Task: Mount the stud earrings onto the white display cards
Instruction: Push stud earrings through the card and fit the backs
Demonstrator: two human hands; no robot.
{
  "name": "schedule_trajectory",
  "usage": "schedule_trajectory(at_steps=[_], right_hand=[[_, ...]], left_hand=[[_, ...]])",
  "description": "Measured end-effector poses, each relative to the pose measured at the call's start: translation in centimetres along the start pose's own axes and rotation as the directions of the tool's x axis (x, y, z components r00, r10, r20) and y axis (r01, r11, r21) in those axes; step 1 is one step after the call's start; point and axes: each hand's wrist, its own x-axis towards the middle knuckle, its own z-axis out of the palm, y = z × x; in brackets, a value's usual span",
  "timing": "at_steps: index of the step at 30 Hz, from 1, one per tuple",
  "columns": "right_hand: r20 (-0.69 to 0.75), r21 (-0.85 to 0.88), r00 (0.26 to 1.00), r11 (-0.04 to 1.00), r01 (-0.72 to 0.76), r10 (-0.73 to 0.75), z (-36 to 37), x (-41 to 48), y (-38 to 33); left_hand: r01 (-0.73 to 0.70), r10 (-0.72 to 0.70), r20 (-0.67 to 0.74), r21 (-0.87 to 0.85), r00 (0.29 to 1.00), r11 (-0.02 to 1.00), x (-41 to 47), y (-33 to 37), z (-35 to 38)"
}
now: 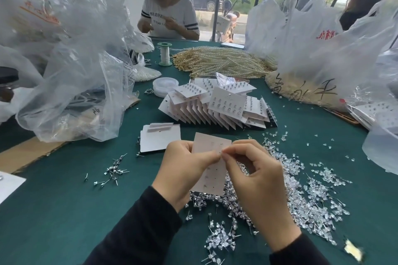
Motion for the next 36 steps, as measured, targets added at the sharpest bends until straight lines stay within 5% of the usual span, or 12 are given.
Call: schedule_trajectory(at_steps=[36], right_hand=[[-0.115, -0.122, 0.991, 0.991, 0.051, -0.065, 0.72, -0.5, 0.53]], left_hand=[[-0.084, 0.084, -0.061, 0.01, 0.995, 0.996, -0.56, -0.15, 0.69]])
